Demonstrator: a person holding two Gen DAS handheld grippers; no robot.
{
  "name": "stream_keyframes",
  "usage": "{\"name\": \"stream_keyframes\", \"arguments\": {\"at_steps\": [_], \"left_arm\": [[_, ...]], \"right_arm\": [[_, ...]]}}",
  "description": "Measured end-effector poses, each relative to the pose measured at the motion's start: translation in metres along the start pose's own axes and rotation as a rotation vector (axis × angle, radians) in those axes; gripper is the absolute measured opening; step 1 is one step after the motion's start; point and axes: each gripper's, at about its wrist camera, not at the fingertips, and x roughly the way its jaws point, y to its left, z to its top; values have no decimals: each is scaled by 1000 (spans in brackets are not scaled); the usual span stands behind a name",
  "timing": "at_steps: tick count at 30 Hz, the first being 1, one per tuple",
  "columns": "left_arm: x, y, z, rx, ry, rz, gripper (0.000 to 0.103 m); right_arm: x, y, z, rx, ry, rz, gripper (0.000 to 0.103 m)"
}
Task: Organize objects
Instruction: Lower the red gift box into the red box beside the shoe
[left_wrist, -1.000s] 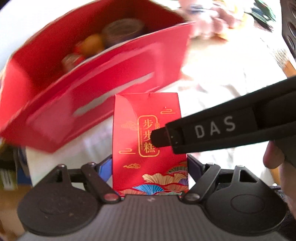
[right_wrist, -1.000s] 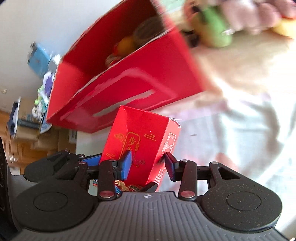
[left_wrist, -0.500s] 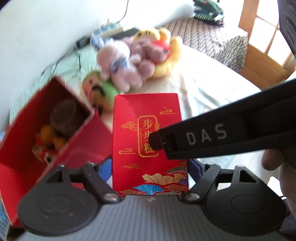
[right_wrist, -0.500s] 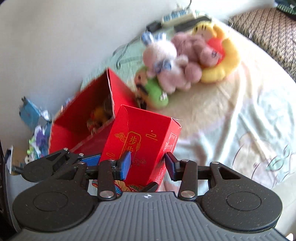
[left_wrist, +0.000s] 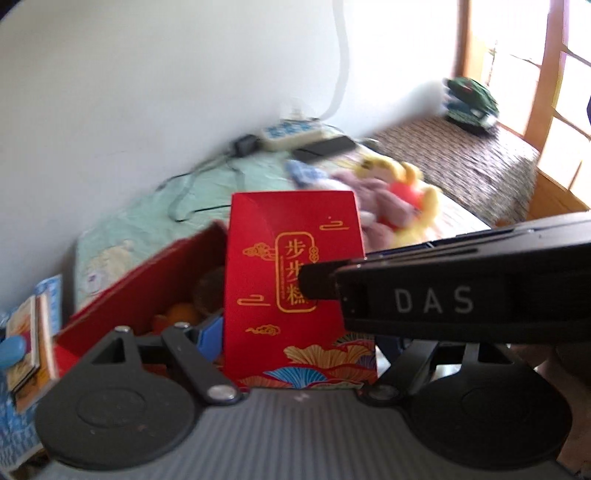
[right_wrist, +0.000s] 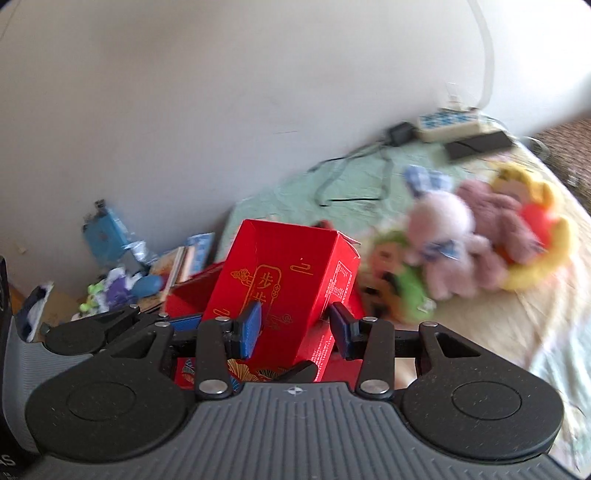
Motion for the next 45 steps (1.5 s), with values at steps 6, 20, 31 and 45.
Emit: {"name": "stream_keyframes", "arguments": {"at_steps": [6,20,31,45], "left_arm": [[6,52,-9,-120,7,108,81],[55,145,-56,-363,120,172,84],[93,174,-68,-426,222,188,84],[105,169,-78,-408,286,239,85]], "right_arm": [[58,37,12,-90,71,94,44],[168,75,-1,-178,242,164,43],[219,77,-8,-197,373,178,43],[221,79,-6,-287,395,263,43]]}}
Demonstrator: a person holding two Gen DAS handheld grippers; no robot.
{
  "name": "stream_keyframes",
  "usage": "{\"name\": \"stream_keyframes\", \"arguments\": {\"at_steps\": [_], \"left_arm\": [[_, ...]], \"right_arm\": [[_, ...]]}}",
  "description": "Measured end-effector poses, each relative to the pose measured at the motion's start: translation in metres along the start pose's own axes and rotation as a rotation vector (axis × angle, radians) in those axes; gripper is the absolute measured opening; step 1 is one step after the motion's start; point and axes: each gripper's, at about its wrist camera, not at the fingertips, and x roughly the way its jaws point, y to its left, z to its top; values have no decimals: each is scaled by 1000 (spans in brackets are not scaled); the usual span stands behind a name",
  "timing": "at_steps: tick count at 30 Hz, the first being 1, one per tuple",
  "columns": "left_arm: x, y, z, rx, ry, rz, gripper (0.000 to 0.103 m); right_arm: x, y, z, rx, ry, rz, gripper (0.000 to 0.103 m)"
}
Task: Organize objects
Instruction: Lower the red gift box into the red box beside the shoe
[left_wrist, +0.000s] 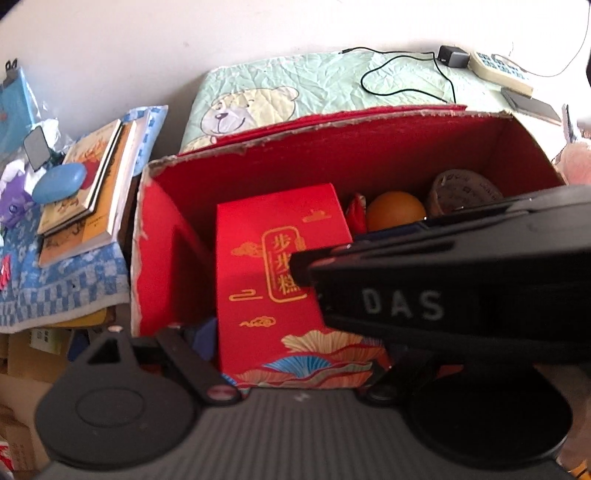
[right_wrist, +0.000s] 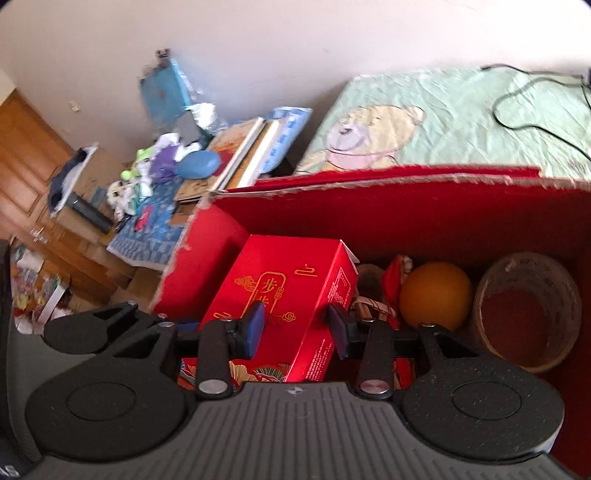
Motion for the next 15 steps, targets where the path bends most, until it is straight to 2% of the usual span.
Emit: {"name": "stream_keyframes", "arguments": {"at_steps": [3,7,15], "left_arm": [[-7,-4,-3,-12,-6,37,85],[3,-6,-4,-11,32,47,85],[9,-10,-2,21,25,63,87]], "right_arm": [[5,0,2,-21,41,29,43],[16,-9,2,53,100,21,43],[15,-19,-2,129,96,32,43]]}}
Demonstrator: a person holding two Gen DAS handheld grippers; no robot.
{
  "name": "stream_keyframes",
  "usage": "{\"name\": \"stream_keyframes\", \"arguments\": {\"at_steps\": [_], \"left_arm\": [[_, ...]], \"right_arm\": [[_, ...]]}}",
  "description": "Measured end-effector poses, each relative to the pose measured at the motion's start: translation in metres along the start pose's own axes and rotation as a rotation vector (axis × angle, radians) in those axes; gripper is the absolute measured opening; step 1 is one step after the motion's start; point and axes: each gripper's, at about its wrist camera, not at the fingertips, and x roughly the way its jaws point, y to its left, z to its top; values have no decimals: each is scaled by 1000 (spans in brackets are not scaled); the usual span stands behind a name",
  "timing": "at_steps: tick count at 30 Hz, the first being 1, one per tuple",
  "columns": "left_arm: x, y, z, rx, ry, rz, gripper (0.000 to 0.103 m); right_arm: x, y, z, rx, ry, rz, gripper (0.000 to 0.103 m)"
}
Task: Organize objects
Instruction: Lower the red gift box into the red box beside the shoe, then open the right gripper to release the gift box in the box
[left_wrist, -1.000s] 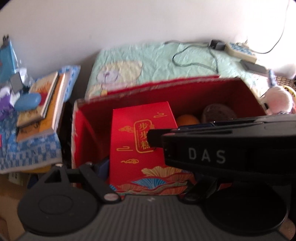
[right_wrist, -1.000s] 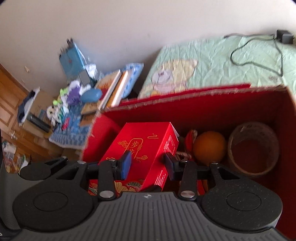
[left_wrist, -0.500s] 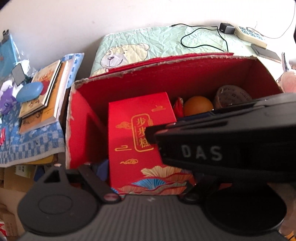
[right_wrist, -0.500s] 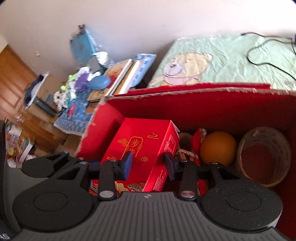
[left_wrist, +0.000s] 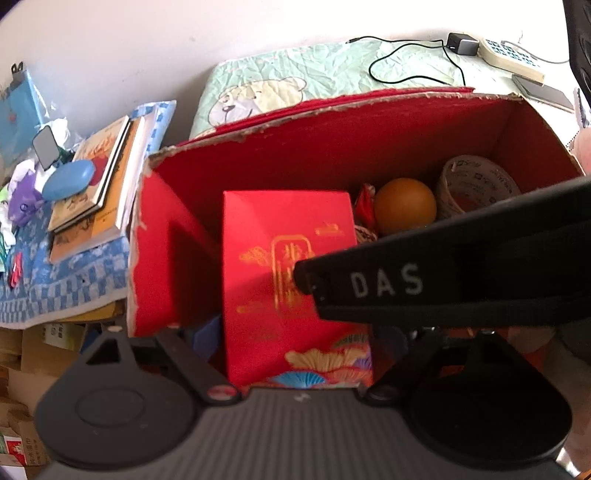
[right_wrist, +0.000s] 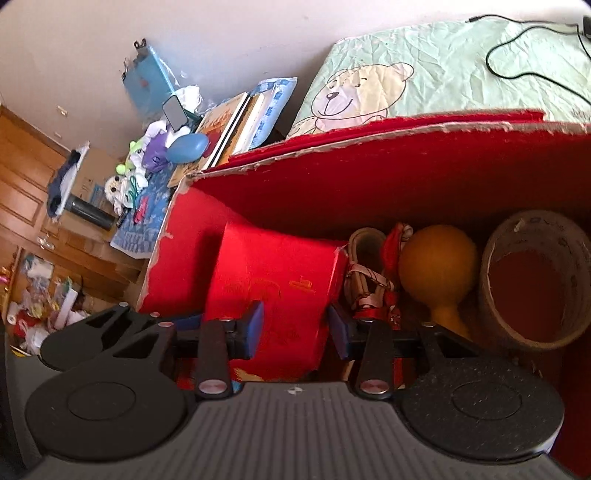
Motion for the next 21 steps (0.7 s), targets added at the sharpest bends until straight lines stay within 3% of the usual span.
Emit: {"name": "stream_keyframes", "arguments": {"at_steps": [12,21], "left_arm": [[3,-1,2,8,-6,8,93],[2,-1,0,13,-22,-4,94]], "right_arm": [[-7,-2,-3,21,-70,-38,43],[-9,4,-6,-3,-131,-122,43]]}}
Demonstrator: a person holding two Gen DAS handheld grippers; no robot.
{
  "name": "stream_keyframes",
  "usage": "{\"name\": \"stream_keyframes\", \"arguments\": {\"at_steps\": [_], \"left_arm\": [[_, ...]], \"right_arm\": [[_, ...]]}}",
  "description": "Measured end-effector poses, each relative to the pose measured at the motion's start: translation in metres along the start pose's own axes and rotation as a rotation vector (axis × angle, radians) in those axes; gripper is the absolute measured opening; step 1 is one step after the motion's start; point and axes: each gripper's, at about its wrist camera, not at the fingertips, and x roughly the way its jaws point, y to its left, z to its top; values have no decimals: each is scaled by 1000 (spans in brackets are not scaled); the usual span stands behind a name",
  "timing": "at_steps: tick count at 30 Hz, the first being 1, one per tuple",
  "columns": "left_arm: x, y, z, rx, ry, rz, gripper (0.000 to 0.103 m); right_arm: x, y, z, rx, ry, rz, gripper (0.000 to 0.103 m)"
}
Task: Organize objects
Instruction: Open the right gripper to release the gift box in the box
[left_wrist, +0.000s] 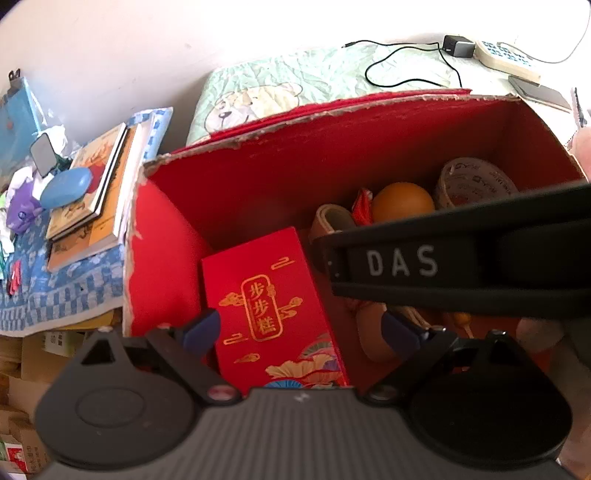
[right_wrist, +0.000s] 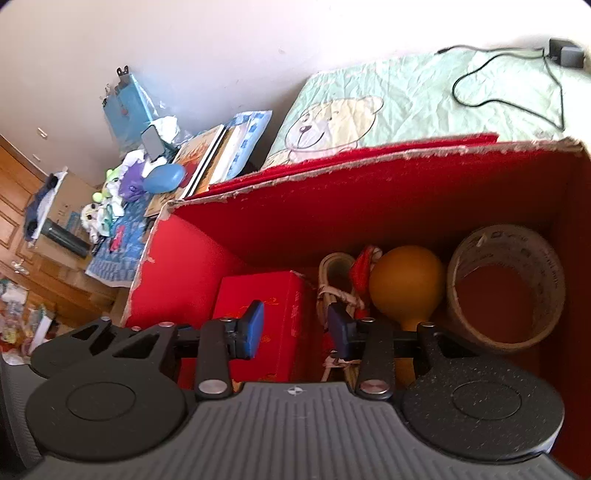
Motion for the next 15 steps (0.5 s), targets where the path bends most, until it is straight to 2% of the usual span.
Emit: {"name": "stream_keyframes", "arguments": {"at_steps": [15], "left_arm": [[1,0,0,22,-14,-24,94]], "right_arm": [[-9,3,-5,18,-94,-138,43]]}}
